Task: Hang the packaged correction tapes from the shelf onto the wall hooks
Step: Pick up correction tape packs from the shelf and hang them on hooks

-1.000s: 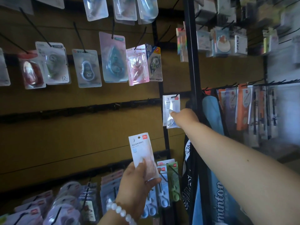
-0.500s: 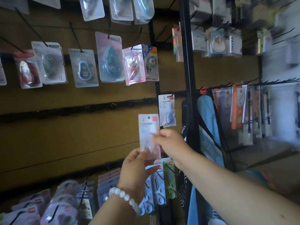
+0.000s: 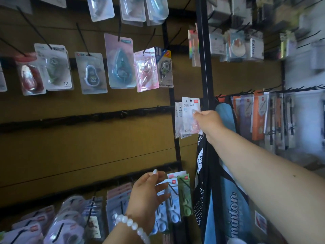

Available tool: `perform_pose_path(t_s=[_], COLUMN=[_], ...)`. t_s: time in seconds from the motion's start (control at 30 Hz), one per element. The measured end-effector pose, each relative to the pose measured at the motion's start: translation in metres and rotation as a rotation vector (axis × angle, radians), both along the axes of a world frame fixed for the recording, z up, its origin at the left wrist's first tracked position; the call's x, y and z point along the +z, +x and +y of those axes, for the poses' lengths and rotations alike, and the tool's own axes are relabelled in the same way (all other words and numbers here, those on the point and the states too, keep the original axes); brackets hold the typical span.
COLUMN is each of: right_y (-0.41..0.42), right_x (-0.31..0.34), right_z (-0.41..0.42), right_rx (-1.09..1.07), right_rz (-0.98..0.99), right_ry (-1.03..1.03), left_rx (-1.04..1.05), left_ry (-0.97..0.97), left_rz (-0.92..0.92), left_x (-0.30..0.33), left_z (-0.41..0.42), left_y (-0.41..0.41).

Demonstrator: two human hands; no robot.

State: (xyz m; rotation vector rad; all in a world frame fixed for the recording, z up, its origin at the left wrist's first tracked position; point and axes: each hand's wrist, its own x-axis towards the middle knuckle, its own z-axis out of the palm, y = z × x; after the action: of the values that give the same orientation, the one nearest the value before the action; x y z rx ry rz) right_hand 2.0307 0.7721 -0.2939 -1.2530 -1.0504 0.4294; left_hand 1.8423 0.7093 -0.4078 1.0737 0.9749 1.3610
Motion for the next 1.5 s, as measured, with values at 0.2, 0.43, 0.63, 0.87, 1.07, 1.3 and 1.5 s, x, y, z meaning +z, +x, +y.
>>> perform_pose_path(t_s=[0.2, 0.43, 0.63, 0.87, 1.07, 1.3, 1.5], right_y=[-0.004, -0.006, -0.010, -0.007, -0.009, -0.016, -0.020], right_x=[-0.004, -0.007, -0.018, -0.007, 0.002, 0.011, -0.018], right_z=[0.011, 0.024, 0.023, 0.021, 0.026, 0.045, 0.043], right_rx=[-0.049, -0.151, -0.159, -0.142, -0.130, -0.112, -0.109], right_rz=[-0.025, -0.031, -0.053, 0.006, -0.013, -0.123, -0.130], right_ry=[-0.030, 0.044, 0.146, 0.075, -0.001, -0.183, -0.209], left_rx=[0.011, 0.001, 0.004, -0.004, -0.019, -0.008, 0.022], left_ry=[-0.010, -0.028, -0.057, -0.066, -0.073, -0.067, -0.071], left_rz=[0.004, 0.020, 0.010, -0.019, -0.056, -0.024, -0.024], left_x=[-0.006, -0.013, -0.019, -0.022, -0.024, -0.031, -0.033], left_z=[0.005, 0.008, 0.010, 0.013, 0.017, 0.022, 0.030], left_y=[-0.005, -0.008, -0.008, -0.007, -0.009, -0.012, -0.022])
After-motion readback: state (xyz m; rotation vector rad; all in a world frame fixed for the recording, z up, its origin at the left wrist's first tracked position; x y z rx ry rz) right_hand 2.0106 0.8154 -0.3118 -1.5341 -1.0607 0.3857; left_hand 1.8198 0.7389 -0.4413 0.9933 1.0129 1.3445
